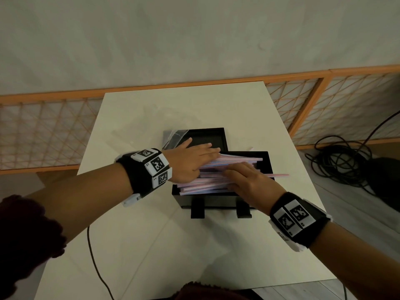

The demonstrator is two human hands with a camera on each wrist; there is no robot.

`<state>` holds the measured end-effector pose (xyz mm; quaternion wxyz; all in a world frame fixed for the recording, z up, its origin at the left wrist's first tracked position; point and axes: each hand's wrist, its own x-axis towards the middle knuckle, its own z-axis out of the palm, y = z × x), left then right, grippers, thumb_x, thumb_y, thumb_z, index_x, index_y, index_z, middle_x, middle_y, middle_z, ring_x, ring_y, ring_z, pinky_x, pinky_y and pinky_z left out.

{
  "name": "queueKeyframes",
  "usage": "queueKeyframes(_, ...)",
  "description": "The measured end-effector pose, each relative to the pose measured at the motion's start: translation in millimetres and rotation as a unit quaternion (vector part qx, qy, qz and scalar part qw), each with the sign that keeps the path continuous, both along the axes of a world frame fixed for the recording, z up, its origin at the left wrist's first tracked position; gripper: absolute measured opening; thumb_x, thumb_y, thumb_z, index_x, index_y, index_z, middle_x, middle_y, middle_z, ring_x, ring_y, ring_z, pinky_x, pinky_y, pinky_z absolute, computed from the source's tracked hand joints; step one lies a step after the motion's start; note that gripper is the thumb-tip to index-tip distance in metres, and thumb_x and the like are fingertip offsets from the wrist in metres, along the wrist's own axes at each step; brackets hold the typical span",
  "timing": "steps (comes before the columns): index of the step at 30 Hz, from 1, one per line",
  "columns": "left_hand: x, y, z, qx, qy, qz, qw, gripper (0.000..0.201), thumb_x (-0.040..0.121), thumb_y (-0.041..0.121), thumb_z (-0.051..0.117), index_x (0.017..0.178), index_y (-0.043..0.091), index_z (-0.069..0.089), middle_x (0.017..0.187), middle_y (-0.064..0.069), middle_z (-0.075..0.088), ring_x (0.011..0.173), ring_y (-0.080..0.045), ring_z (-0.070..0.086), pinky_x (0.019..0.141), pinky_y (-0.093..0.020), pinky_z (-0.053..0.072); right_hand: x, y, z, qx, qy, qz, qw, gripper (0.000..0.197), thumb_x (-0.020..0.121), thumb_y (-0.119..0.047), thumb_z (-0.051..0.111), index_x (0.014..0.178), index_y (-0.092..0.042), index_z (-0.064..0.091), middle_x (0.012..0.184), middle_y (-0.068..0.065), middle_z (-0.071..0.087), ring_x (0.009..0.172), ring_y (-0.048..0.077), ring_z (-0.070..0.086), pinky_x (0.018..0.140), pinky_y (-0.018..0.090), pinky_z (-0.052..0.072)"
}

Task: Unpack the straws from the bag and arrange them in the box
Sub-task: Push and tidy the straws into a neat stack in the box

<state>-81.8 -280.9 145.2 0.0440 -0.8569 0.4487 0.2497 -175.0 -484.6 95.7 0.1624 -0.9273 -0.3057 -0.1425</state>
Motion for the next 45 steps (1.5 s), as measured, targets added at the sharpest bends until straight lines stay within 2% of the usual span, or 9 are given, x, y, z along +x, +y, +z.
queueKeyframes(7, -5, 24, -9, -0.247, 0.033, 0.128, 0.96, 0.066, 0.089, 0.027, 0.031, 0.149, 0.029, 0.003, 0.157, 0.014, -0.002, 0.143, 0.0, -0.011, 0.12, -0.039, -0.003, -3, -18, 7, -0.012, -0.033, -0.123, 0.992, 0.043, 0.076, -0.039, 0.053, 0.114, -0.02, 0.047, 0.119, 0.013, 0.06, 0.11, 0.025, 0.046, 0.09, 0.044, 0.044)
queueKeyframes(12, -28, 41, -30, -0.506, 0.06, 0.396, 0.764, 0.058, 0.095, 0.042, 0.032, 0.149, 0.024, 0.02, 0.155, 0.014, 0.017, 0.141, 0.006, 0.013, 0.113, -0.013, 0.013, -13, -39, -1, 0.128, -0.009, -0.266, 0.956, 0.059, 0.079, -0.046, 0.059, 0.129, -0.018, 0.045, 0.141, 0.011, 0.042, 0.132, 0.025, 0.035, 0.11, 0.049, 0.029)
queueKeyframes(15, -38, 36, -42, -0.589, 0.128, 0.5, 0.622, 0.056, 0.097, 0.048, 0.024, 0.148, 0.024, 0.025, 0.146, 0.018, 0.027, 0.129, 0.011, 0.029, 0.108, -0.012, 0.023, -16, -44, -9, 0.336, 0.121, -0.383, 0.852, 0.069, 0.086, -0.057, 0.04, 0.143, -0.018, 0.033, 0.153, 0.003, 0.025, 0.142, 0.018, 0.022, 0.117, 0.045, 0.023)
queueKeyframes(17, -42, 22, -51, -0.58, 0.178, 0.536, 0.587, 0.051, 0.101, 0.046, 0.016, 0.147, 0.026, 0.027, 0.146, 0.013, 0.033, 0.13, -0.003, 0.038, 0.105, -0.022, 0.034, -13, -36, -13, 0.439, 0.21, -0.406, 0.774, 0.064, 0.094, -0.053, 0.034, 0.147, -0.019, 0.024, 0.156, 0.0, 0.022, 0.143, 0.014, 0.02, 0.119, 0.04, 0.019)
queueKeyframes(24, -34, 12, -48, -0.576, 0.187, 0.53, 0.594, 0.055, 0.1, 0.044, 0.007, 0.147, 0.023, 0.027, 0.147, 0.01, 0.036, 0.128, 0.004, 0.035, 0.101, -0.004, 0.026, -10, -22, -8, 0.465, 0.245, -0.372, 0.765, 0.052, 0.1, -0.041, 0.028, 0.147, -0.019, 0.027, 0.152, -0.003, 0.03, 0.138, 0.008, 0.028, 0.107, 0.018, 0.02)
queueKeyframes(31, -33, 14, -58, -0.545, 0.213, 0.472, 0.66, 0.105, 0.063, 0.093, 0.026, 0.147, 0.03, 0.026, 0.149, 0.006, 0.033, 0.133, -0.009, 0.037, 0.108, -0.028, 0.032, -17, -17, -11, 0.224, 0.106, -0.363, 0.898, 0.073, 0.085, -0.06, 0.022, 0.148, -0.022, 0.022, 0.159, -0.001, 0.011, 0.147, 0.013, 0.0, 0.119, 0.042, -0.008)
queueKeyframes(35, -32, 18, -46, -0.486, 0.027, 0.33, 0.809, 0.096, 0.075, 0.085, 0.017, 0.148, 0.023, 0.017, 0.154, 0.01, 0.015, 0.143, -0.003, 0.011, 0.118, -0.027, 0.011, -20, -13, -4, 0.056, 0.038, -0.171, 0.983, 0.062, 0.087, -0.053, 0.04, 0.145, -0.032, 0.028, 0.158, 0.004, 0.013, 0.148, 0.025, 0.003, 0.117, 0.052, 0.0)
queueKeyframes(39, -33, 13, -39, -0.221, -0.092, 0.141, 0.961, 0.116, 0.065, 0.091, 0.023, 0.151, 0.016, 0.0, 0.16, 0.002, 0.0, 0.146, -0.01, -0.007, 0.12, -0.046, 0.003, -7, -5, -5, -0.071, 0.112, -0.11, 0.985, 0.06, 0.087, -0.06, 0.034, 0.143, -0.04, 0.029, 0.158, -0.002, 0.018, 0.147, 0.026, 0.009, 0.115, 0.056, 0.007)
queueKeyframes(45, -9, 37, -34, -0.147, -0.106, 0.068, 0.981, 0.113, 0.065, 0.088, 0.03, 0.151, 0.017, 0.01, 0.157, 0.001, 0.019, 0.144, -0.015, 0.016, 0.12, -0.038, 0.003, -2, -8, -1, -0.097, 0.194, -0.229, 0.949, 0.081, 0.08, -0.07, 0.027, 0.148, -0.028, 0.02, 0.138, -0.001, 0.042, 0.125, 0.023, 0.039, 0.103, 0.04, 0.032)
